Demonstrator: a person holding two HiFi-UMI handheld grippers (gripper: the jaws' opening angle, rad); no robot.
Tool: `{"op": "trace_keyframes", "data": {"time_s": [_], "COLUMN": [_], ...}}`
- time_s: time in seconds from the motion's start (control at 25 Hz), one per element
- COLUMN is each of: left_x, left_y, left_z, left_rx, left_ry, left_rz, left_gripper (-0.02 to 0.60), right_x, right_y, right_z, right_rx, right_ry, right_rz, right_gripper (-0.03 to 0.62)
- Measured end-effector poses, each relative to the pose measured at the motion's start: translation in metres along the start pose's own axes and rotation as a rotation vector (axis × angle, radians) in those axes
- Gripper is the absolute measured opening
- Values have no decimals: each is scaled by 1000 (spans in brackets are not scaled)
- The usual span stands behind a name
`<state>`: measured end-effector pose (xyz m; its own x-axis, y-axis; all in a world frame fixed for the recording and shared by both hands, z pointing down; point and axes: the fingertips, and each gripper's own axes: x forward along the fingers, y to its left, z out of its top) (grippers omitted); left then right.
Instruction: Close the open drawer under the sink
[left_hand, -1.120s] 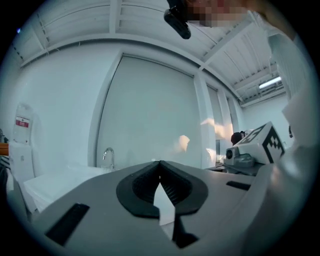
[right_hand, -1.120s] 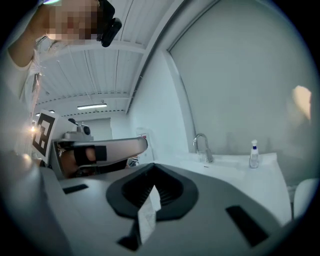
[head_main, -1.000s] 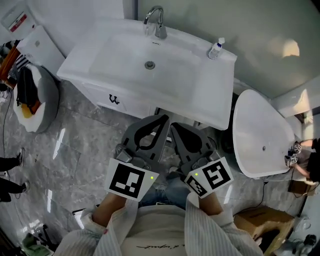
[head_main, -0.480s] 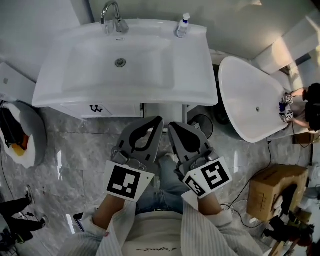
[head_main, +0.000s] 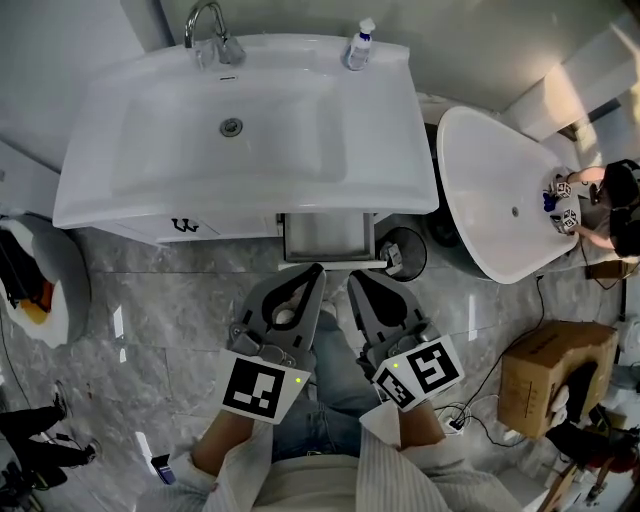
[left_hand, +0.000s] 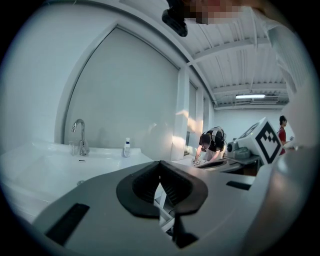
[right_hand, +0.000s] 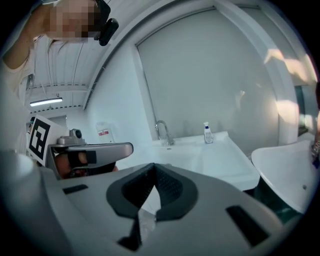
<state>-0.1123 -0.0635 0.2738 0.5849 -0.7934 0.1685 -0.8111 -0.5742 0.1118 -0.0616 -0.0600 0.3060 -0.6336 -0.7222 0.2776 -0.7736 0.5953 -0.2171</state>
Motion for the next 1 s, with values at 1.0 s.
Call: {"op": "trace_keyframes", "data": {"time_s": [1.0], "left_x": [45], "left_y": [-1], "left_z": [-139], "left_rx": [-87], "left_ry": [129], "left_rz": [-32], "left_gripper": [17], "right_x": [27], "right_y": [-58], "right_z": [-132], "right_rx": [97], "right_ry": [133], "right_rz": [-58], "right_gripper": [11]}}
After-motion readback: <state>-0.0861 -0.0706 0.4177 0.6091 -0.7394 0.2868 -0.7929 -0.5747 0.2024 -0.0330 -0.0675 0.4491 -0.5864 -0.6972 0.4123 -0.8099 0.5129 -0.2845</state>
